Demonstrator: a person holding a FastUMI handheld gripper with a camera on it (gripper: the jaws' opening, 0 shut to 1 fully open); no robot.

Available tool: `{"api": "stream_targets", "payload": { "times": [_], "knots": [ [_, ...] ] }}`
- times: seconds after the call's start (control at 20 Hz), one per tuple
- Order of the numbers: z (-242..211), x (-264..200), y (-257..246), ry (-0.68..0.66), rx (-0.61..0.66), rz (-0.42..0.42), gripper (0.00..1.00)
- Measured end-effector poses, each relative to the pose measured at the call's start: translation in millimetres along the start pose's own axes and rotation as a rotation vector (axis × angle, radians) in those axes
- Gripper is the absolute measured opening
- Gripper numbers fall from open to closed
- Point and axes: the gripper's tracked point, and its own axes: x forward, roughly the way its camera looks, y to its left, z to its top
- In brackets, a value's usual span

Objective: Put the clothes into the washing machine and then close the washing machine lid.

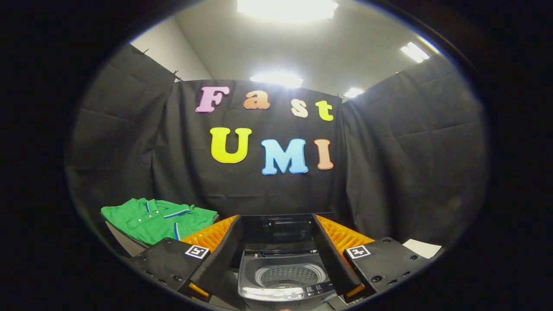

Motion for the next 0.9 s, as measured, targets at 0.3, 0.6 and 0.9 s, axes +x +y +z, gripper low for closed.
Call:
{"api": "stream_targets", "payload": {
  "times": [0.3, 0.6, 0.9],
  "knots": [
    [14, 34, 64, 0.044, 0.038, 0.123, 0.99],
    [6, 62, 140, 0.115, 0.005, 0.25, 0.99],
    [6, 70, 229, 0.156, -0.009, 0.395, 0.99]
  ]
}}
